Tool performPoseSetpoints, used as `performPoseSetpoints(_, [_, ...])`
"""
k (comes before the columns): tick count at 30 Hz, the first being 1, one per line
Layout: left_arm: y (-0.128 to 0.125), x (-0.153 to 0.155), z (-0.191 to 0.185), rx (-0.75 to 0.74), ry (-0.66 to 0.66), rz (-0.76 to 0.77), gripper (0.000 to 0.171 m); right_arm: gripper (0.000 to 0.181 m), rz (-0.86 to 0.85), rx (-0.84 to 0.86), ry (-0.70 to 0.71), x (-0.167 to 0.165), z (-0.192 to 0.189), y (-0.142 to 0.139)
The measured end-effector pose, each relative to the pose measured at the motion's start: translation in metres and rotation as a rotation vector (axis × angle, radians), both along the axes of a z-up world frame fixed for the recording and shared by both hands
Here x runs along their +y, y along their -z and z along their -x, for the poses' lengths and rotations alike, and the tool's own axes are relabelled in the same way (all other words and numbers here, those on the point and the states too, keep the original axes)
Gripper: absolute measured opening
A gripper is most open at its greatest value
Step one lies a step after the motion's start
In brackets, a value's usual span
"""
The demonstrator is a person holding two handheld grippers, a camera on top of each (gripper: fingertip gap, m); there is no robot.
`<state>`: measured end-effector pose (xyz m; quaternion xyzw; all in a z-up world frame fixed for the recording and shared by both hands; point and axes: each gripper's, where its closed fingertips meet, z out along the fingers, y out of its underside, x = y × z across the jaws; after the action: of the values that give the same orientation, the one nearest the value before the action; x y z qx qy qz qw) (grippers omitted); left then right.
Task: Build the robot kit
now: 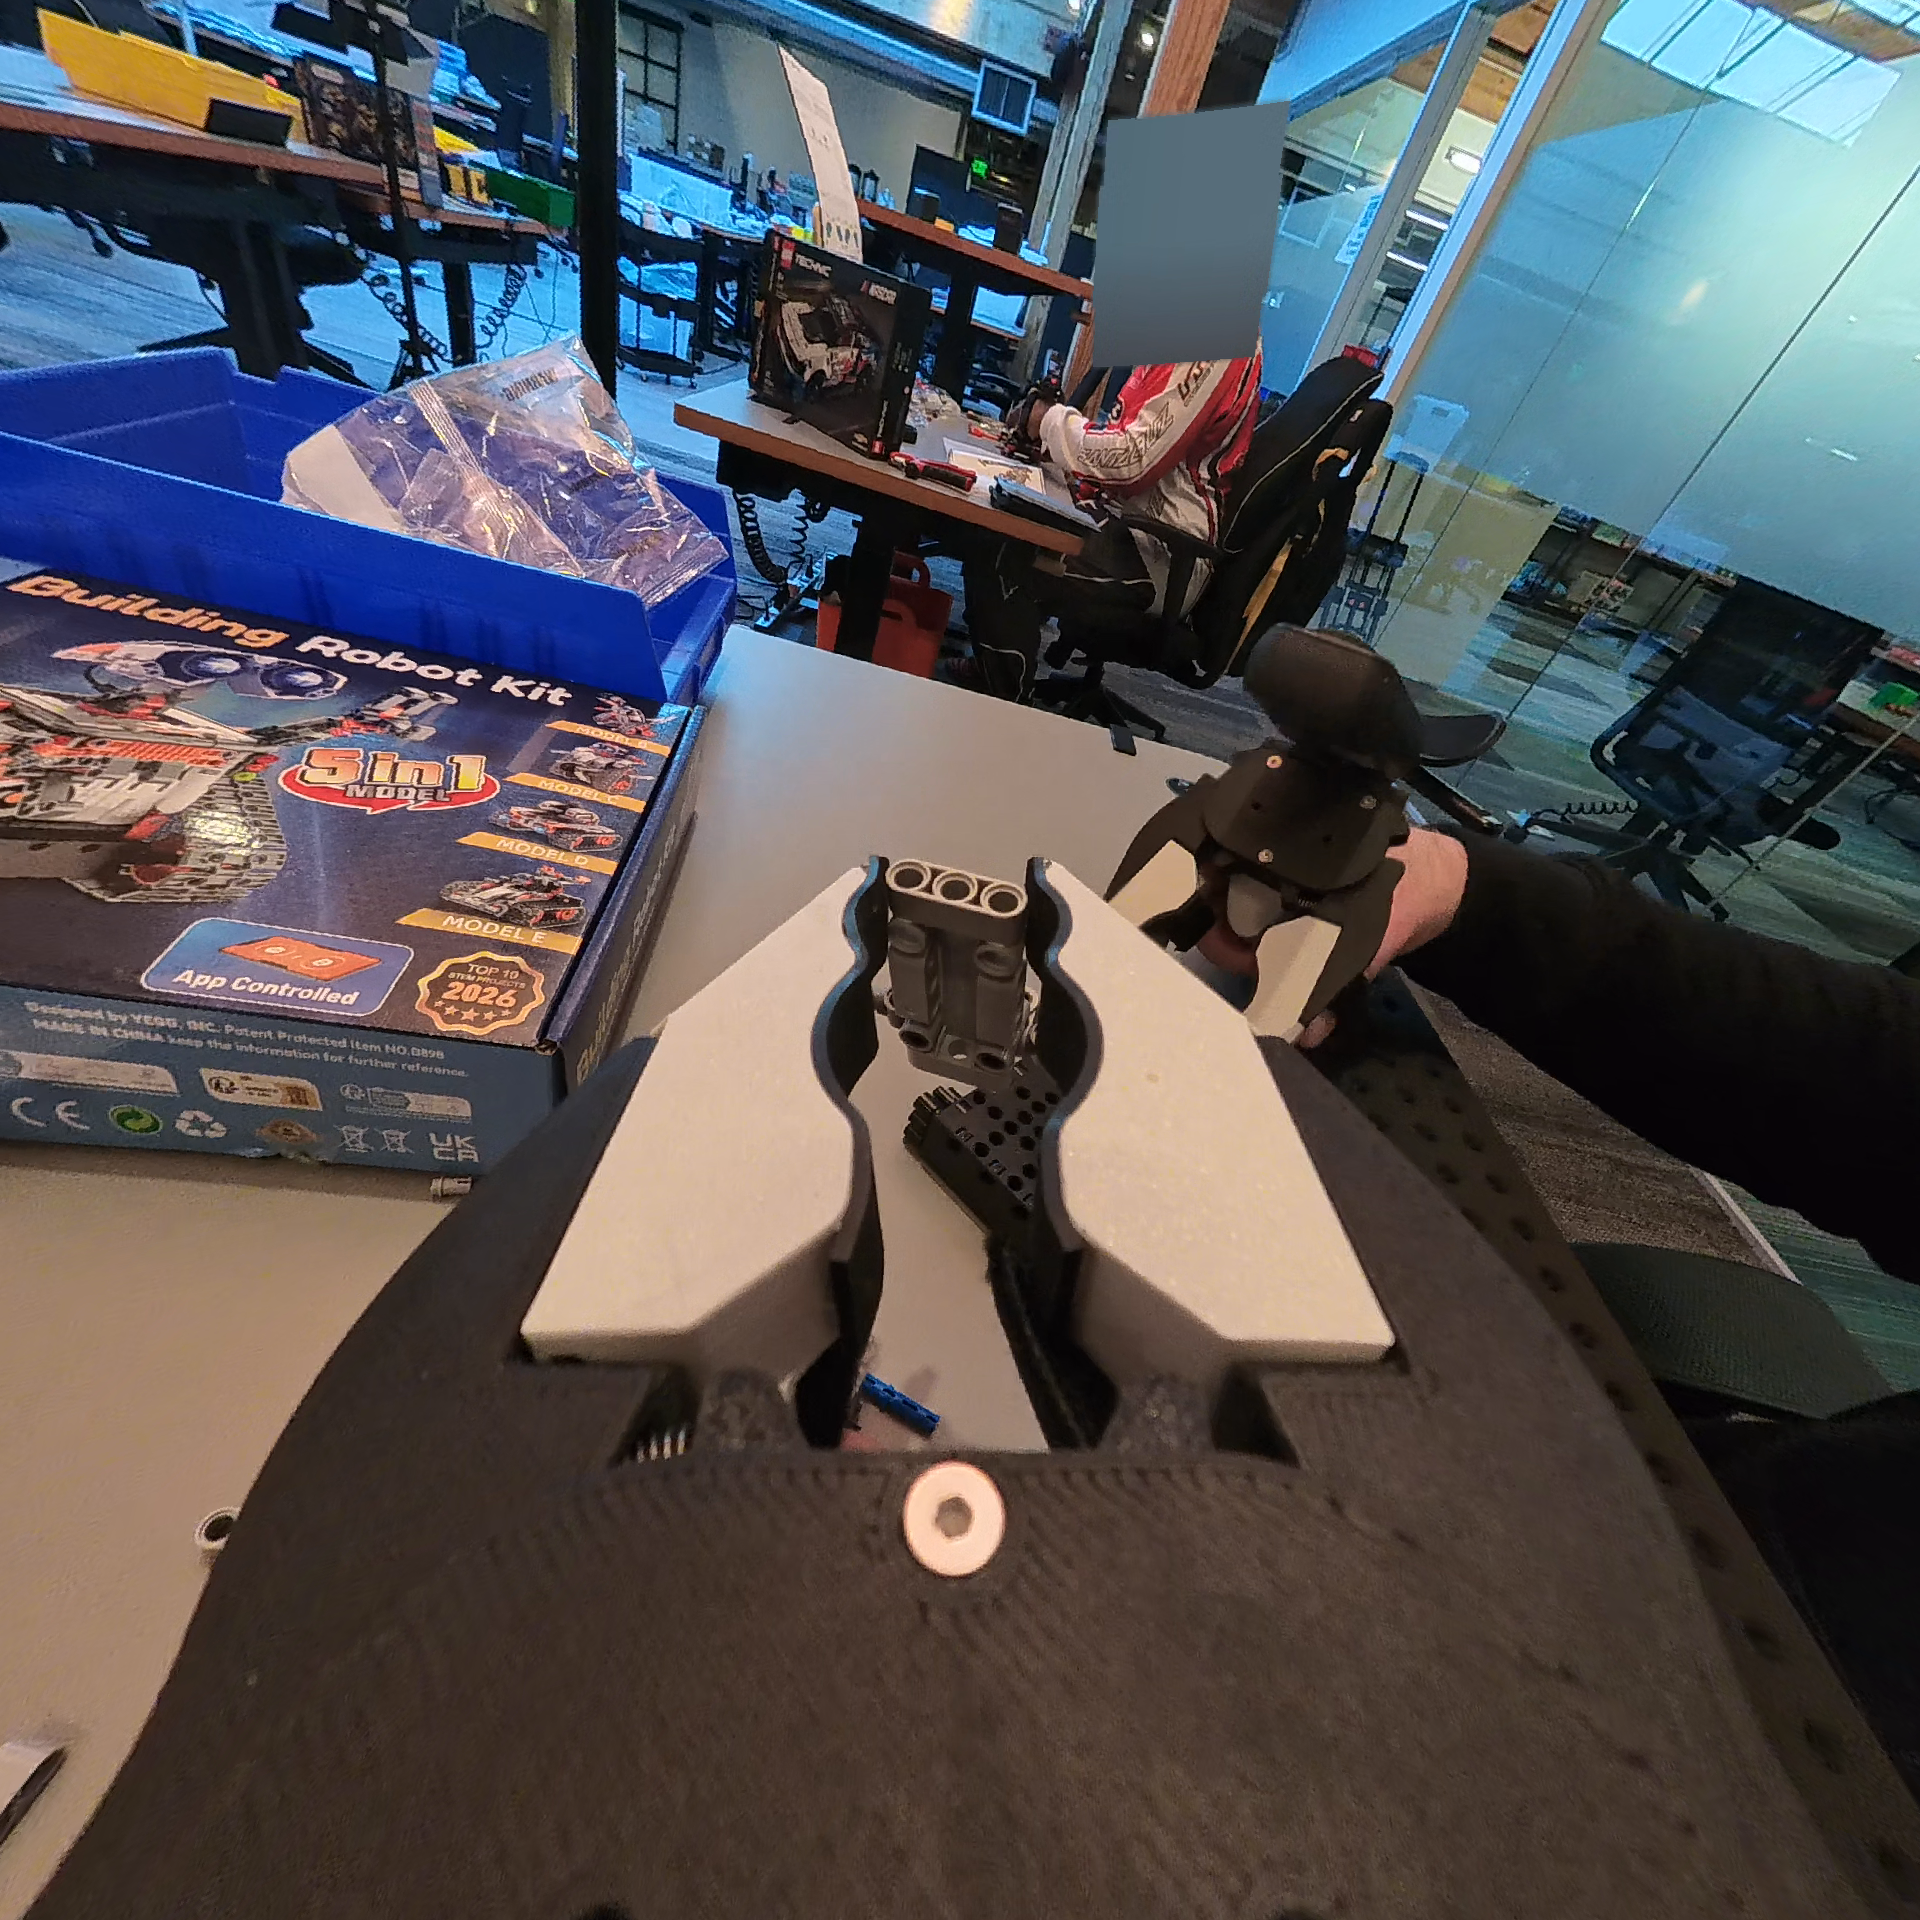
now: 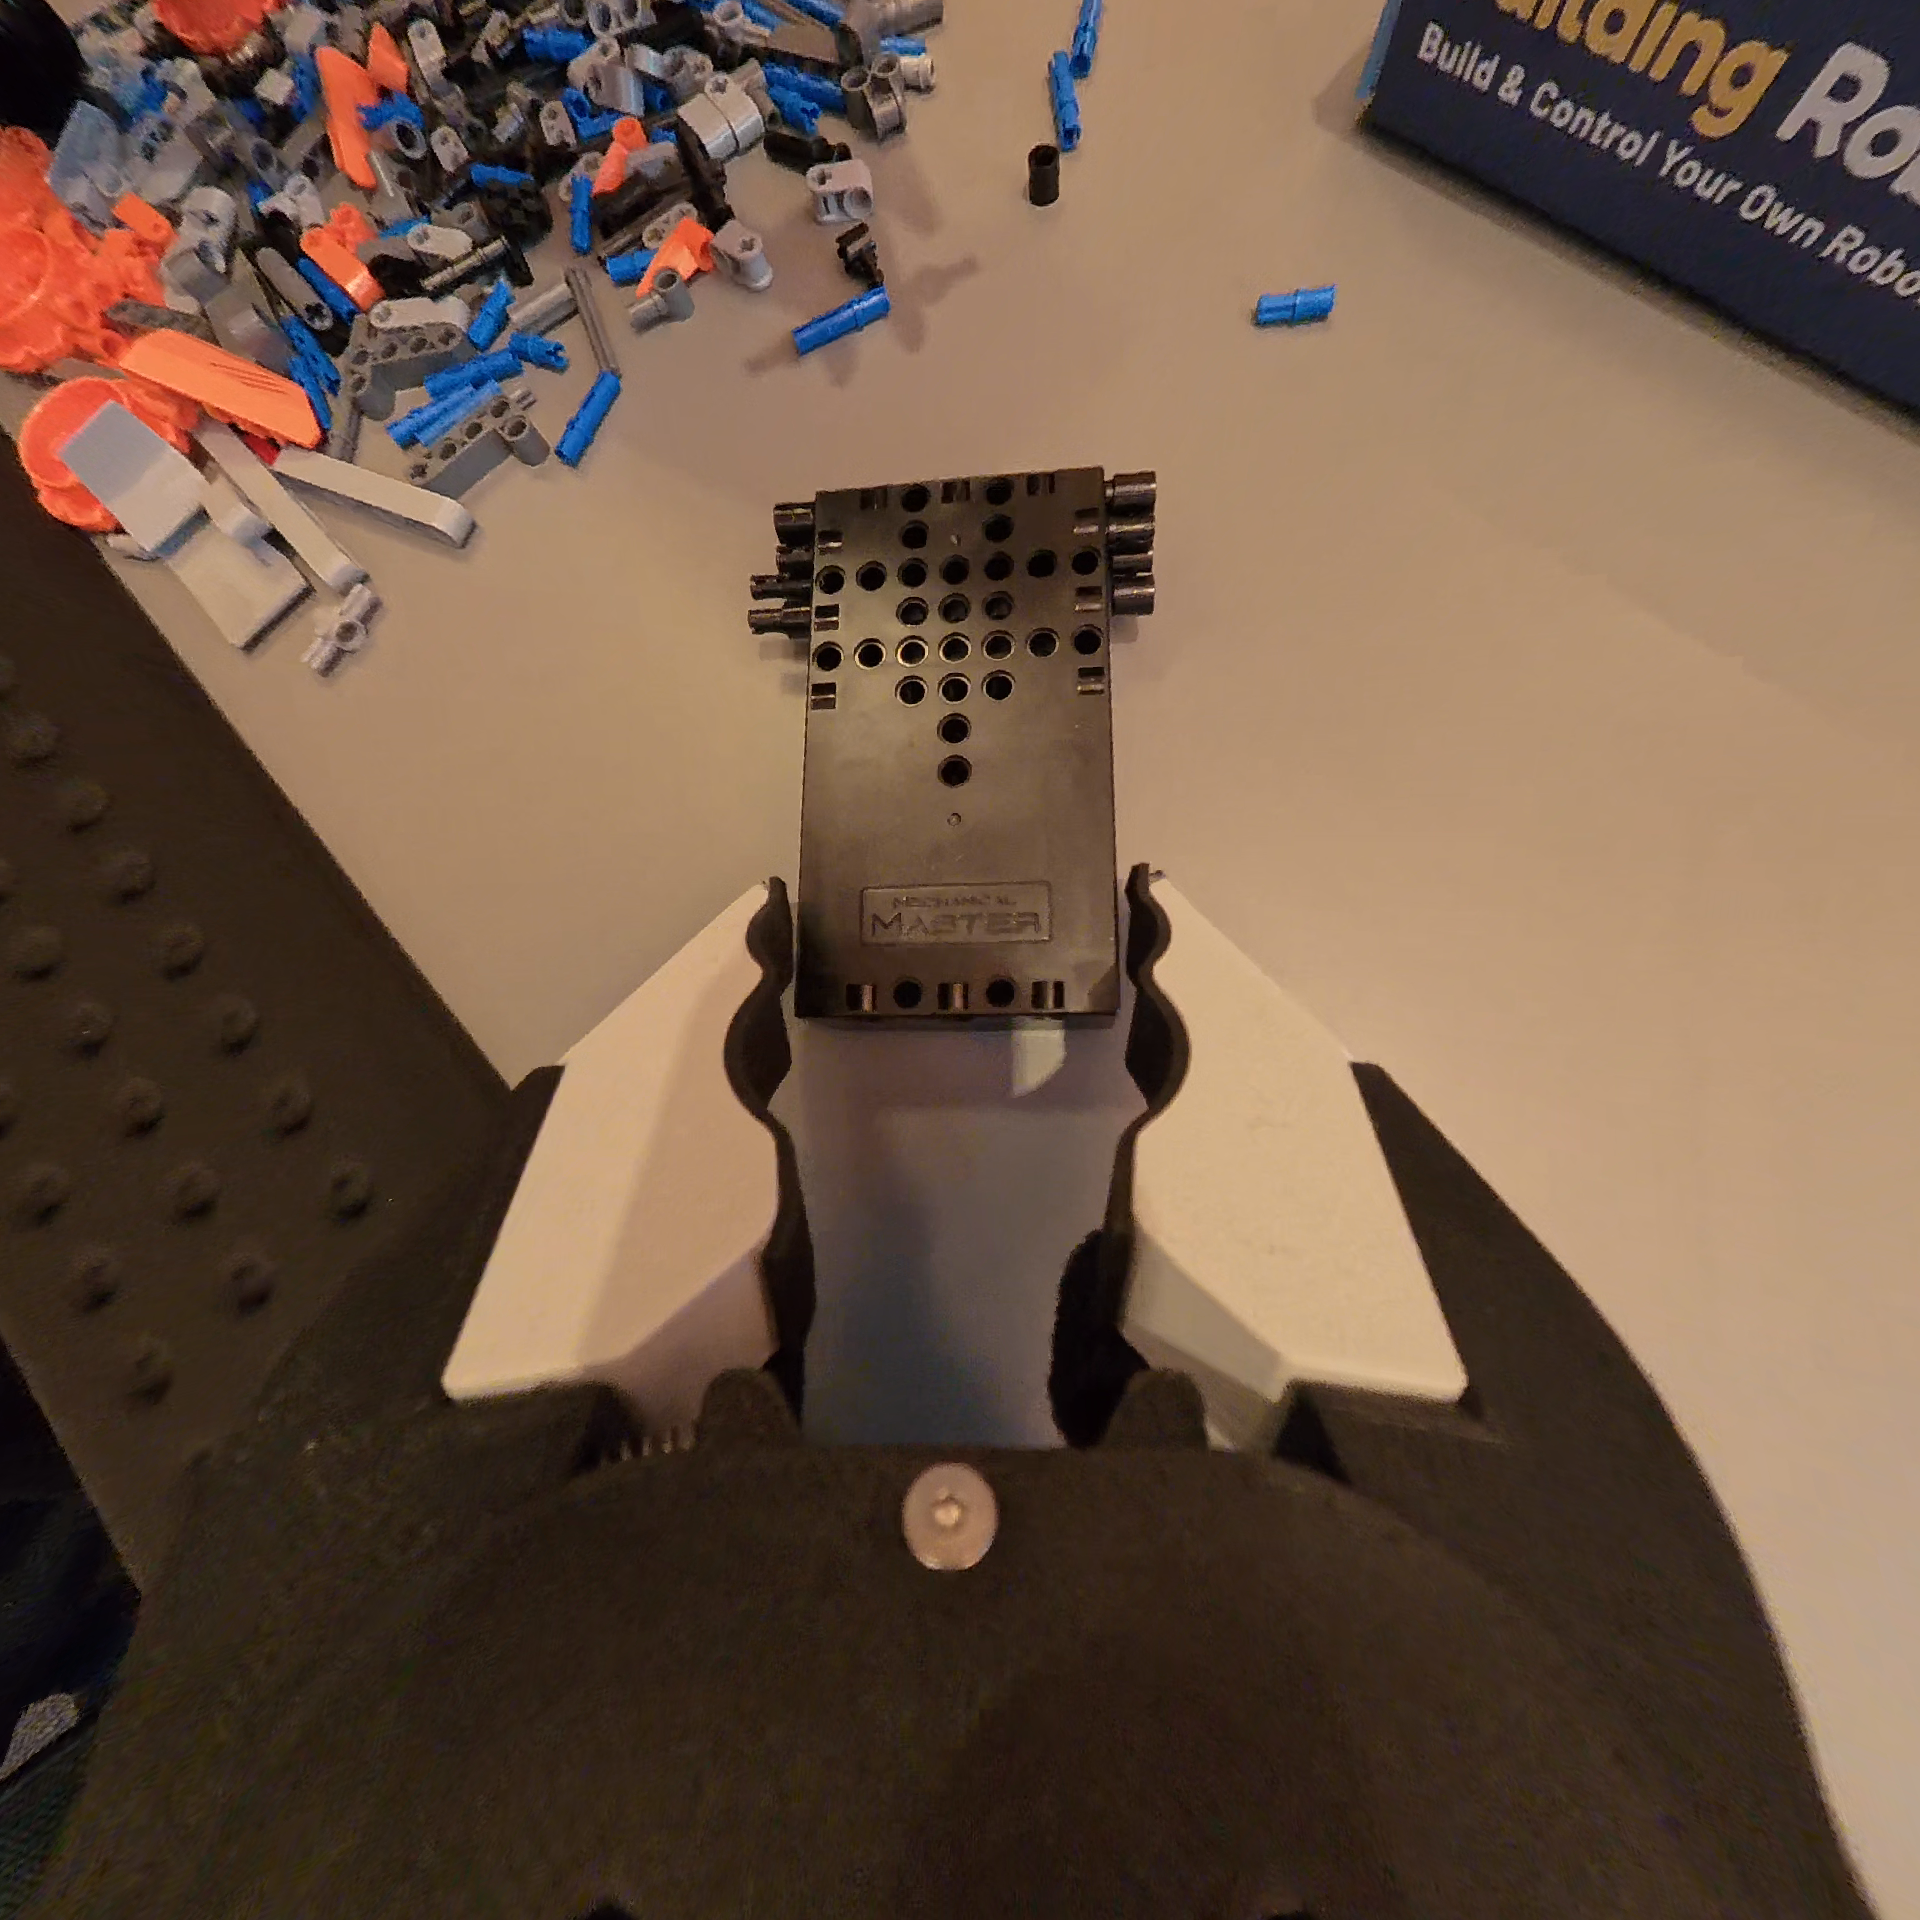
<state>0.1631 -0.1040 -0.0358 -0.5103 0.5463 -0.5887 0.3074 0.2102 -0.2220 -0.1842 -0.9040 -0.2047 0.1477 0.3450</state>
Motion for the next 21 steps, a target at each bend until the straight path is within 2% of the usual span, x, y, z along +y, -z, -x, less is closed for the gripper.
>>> performPoseSetpoints(9, [0.003, -0.003, -0.001, 0.009, 0.009, -0.001, 0.024, 0.062, 0.01, -0.067, -0.017, -0.002, 0.0, 0.003])
performPoseSetpoints(21, [0.002, -0.006, -0.001, 0.013, 0.025, -0.006, 0.024, 0.062, 0.027, -0.058, -0.193, 0.007, 0.012, 0.003])
